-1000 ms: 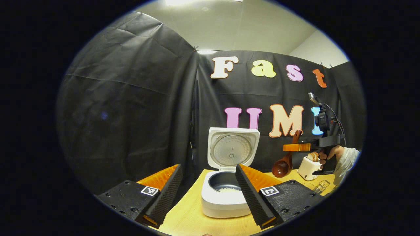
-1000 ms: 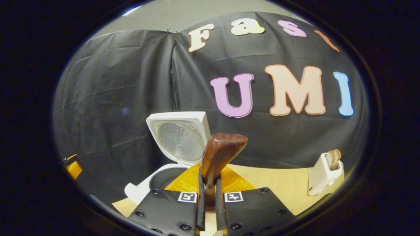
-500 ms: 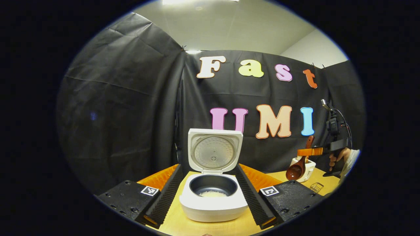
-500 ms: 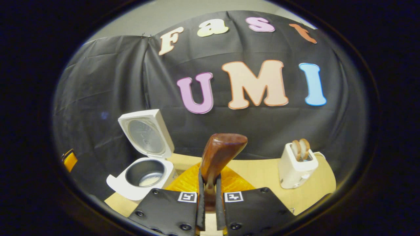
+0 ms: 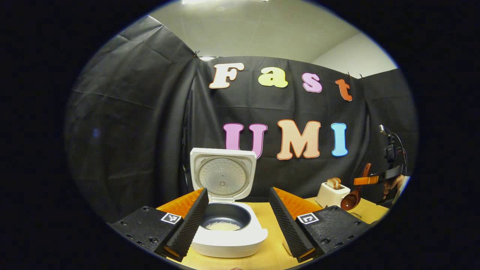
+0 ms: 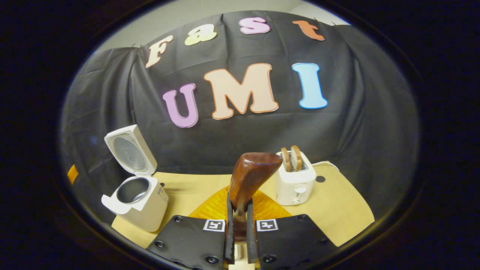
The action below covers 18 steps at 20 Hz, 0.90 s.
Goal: Close the left gripper, press the button to open the rice cooker; take a wooden spoon from the chopstick holder with the right hand, scoop a spoonful of rice and pour it into the rice cooker, then put the wooden spoon back into the chopstick holder.
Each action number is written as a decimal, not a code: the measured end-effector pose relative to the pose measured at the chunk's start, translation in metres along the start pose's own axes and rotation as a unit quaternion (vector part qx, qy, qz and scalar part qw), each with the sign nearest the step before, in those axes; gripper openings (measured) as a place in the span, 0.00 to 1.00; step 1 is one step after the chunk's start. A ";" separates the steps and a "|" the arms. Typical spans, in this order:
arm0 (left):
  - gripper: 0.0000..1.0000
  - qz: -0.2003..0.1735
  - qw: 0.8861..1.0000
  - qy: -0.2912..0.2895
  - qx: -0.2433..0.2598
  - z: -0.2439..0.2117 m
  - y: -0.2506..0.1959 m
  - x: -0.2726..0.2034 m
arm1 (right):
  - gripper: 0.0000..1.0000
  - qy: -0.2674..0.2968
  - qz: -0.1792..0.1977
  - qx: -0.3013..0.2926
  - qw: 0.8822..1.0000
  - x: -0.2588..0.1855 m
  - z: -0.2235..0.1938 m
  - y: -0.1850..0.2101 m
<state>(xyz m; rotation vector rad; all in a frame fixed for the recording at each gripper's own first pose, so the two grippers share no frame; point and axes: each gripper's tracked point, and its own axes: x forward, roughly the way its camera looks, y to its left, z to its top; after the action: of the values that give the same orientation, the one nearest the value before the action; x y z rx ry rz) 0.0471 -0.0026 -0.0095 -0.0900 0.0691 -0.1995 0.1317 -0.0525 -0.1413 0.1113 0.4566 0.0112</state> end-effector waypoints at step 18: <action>0.96 -0.022 0.999 0.013 0.030 -0.001 -0.052 0.006 | 0.15 0.086 -0.030 0.038 0.995 0.014 -0.102 -0.095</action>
<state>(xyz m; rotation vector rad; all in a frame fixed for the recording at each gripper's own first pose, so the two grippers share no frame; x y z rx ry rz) 0.0429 -0.0550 -0.0063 -0.0298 0.0863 -0.2471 0.0985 -0.1357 -0.2487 0.1725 0.6330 -0.0551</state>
